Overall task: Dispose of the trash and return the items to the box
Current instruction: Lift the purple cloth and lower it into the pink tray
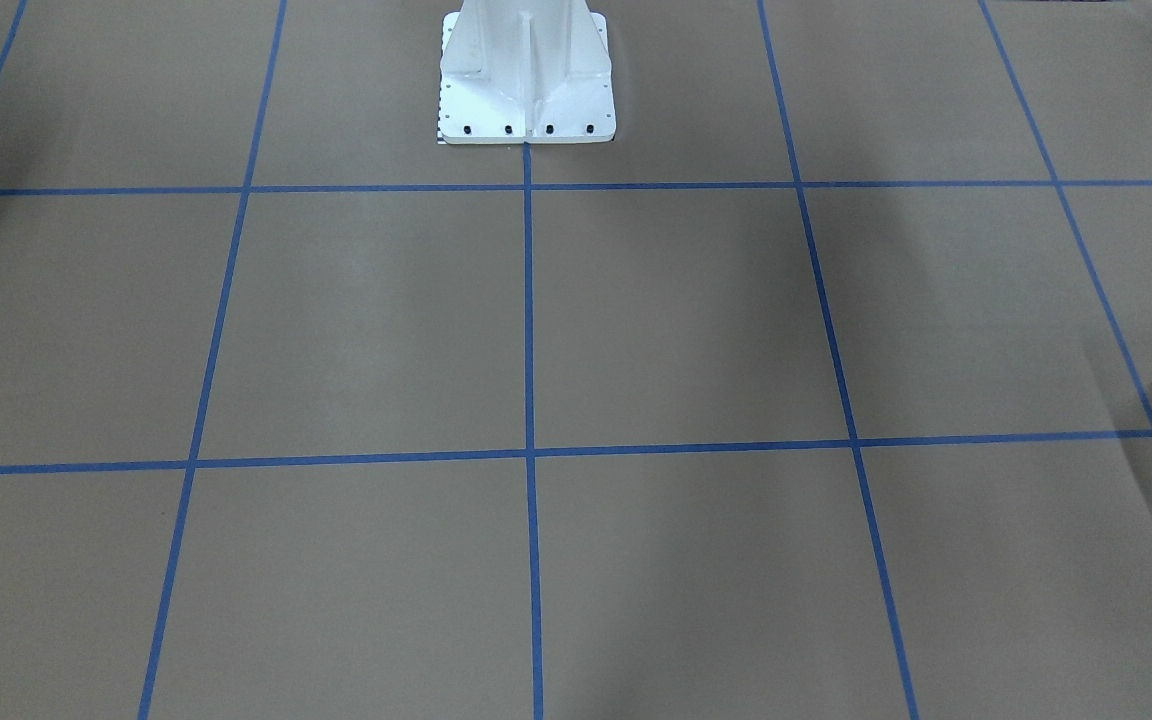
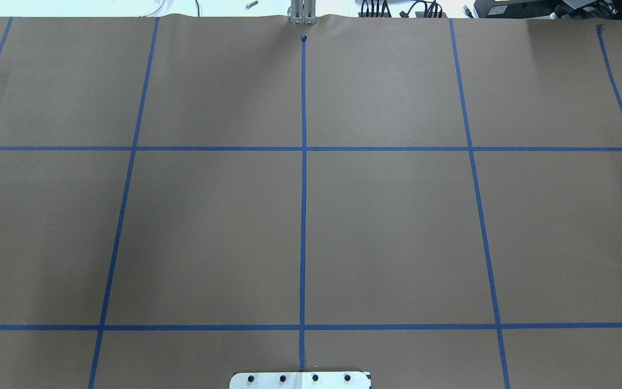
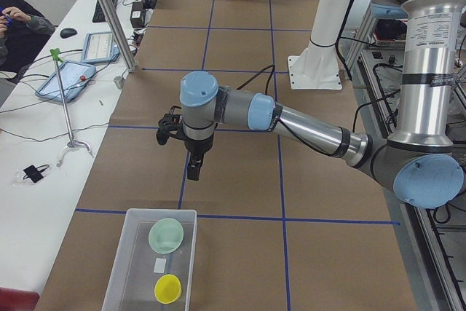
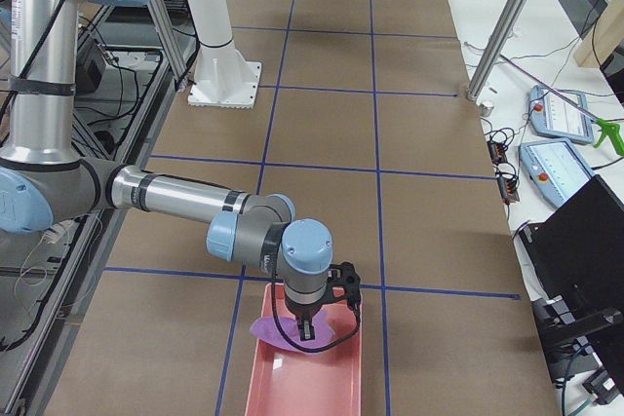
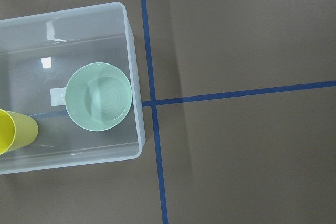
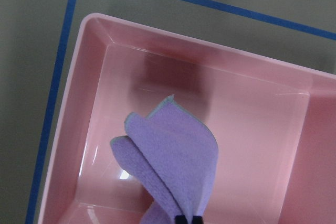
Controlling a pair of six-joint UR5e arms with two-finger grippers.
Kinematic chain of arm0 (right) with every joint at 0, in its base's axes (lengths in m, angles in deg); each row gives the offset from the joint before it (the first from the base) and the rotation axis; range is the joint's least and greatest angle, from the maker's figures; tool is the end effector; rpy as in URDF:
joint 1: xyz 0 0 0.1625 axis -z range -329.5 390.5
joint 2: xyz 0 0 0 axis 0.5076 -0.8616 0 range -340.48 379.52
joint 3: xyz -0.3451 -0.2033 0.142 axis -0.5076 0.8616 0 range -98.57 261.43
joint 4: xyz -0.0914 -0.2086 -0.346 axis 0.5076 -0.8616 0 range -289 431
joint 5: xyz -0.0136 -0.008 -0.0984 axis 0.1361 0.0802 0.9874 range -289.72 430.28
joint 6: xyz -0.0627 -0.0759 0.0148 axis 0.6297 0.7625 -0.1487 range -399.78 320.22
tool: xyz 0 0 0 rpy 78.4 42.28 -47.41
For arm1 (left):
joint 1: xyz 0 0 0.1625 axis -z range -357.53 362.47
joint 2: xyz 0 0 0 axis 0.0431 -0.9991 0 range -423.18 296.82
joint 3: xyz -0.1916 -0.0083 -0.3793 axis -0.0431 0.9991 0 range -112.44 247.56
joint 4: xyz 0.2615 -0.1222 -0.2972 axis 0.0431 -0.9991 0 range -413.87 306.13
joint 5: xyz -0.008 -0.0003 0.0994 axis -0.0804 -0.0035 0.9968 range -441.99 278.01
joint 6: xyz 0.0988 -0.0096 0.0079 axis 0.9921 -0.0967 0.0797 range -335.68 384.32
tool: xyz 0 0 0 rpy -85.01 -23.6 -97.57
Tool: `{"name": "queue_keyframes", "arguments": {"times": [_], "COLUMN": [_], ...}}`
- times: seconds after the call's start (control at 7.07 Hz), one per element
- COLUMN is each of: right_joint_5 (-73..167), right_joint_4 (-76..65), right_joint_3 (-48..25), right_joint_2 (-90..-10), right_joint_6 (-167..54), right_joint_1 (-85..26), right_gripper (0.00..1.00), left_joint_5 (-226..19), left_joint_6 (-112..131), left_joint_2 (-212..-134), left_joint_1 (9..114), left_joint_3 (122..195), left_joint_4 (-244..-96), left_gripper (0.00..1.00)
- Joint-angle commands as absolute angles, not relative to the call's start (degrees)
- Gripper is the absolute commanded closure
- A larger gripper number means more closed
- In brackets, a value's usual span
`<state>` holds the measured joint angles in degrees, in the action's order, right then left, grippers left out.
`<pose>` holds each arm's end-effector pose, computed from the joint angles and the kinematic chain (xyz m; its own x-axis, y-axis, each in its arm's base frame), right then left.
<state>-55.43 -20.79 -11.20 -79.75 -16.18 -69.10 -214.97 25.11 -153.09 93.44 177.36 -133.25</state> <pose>0.1422 -0.3896 0.7218 0.7866 -0.1890 0.5878 0.1636 0.9818 0.0968 -0.0736 -0.4774 0.5114 0.7334 0.1087 -0.6710 0.0067 0.9859 0.1671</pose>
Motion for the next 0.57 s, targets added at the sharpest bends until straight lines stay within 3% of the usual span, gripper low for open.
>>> {"name": "queue_keyframes", "arguments": {"times": [0.0,0.42], "right_joint_5": [-55.84,-55.75], "right_joint_4": [-19.96,-21.28], "right_joint_3": [-10.77,-10.42], "right_joint_2": [-76.75,-74.26], "right_joint_6": [-21.1,-21.67], "right_joint_1": [-67.25,-67.06], "right_gripper": [1.0,1.0], "left_joint_5": [-214.97,-214.97], "left_joint_6": [25.12,24.85], "left_joint_2": [-153.09,-153.09], "left_joint_1": [93.43,93.43], "left_joint_3": [177.34,177.51], "left_joint_4": [-133.24,-133.33], "left_gripper": [0.01,0.01]}}
